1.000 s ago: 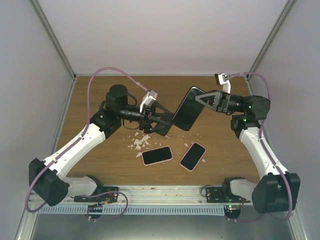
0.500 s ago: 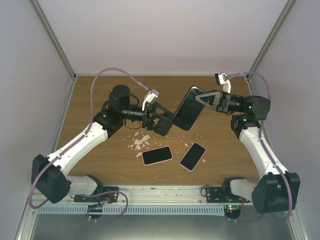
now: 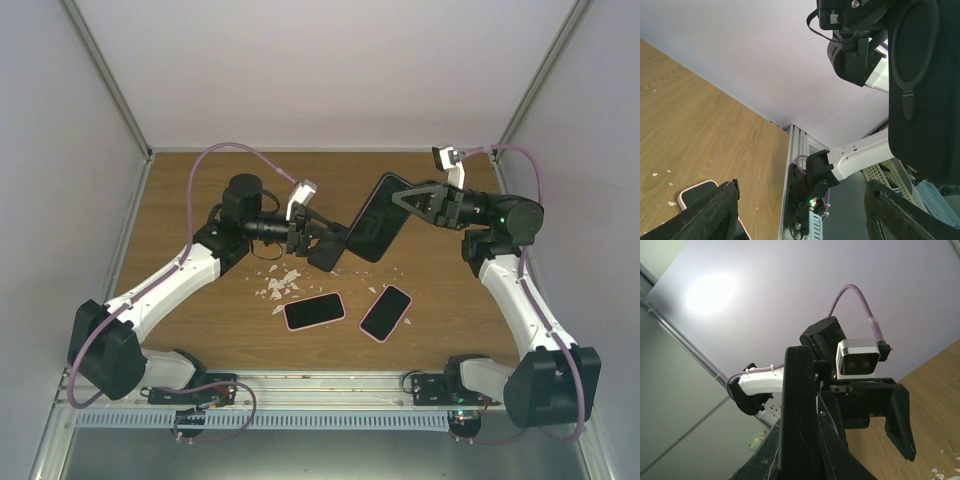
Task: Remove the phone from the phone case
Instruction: Remove the phone case from the phone.
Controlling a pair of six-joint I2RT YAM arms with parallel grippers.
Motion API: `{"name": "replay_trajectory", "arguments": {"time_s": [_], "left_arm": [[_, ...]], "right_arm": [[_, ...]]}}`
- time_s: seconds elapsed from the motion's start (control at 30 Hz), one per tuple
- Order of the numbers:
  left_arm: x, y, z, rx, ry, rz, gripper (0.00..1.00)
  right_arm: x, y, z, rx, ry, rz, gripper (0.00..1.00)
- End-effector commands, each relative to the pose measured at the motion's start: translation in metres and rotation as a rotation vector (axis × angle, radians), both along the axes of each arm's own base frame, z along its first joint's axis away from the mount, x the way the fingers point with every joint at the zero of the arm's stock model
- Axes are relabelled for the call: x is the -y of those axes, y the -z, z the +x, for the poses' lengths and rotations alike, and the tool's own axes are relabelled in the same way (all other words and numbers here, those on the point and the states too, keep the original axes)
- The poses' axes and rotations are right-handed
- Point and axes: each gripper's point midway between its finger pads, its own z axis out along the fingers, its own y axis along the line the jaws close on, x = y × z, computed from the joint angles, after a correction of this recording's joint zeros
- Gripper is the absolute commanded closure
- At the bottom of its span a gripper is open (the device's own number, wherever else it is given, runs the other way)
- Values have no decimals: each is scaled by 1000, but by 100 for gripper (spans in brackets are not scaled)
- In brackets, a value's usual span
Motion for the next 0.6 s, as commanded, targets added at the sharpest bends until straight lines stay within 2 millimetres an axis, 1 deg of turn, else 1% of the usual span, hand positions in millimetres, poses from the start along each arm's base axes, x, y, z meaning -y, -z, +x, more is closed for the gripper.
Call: {"name": "replay_trajectory", "arguments": {"time_s": [0.0,0.1,0.2,0.33,0.47,0.57], "left_arm": [[-1,-10,3,13,6,-46,31],[-4,-21,-13,53,84,-96,26],[-8,-32,-23,103,115,-120,24],[-9,-40,-28,126,129,-131,23],[-5,-47,-30,142,135,-139,23],[-2,-49,-28,141,128,-137,23]], "right_arm": [[0,-21,-12,89,9,33,100],[0,-21,-11,93,8,31,100],[0,-22,-11,99,13,32,100],[0,-19,-8,98,20,36,100],[0,-17,-8,101,24,33,100],[0,-16,-8,101,27,32,100]]}}
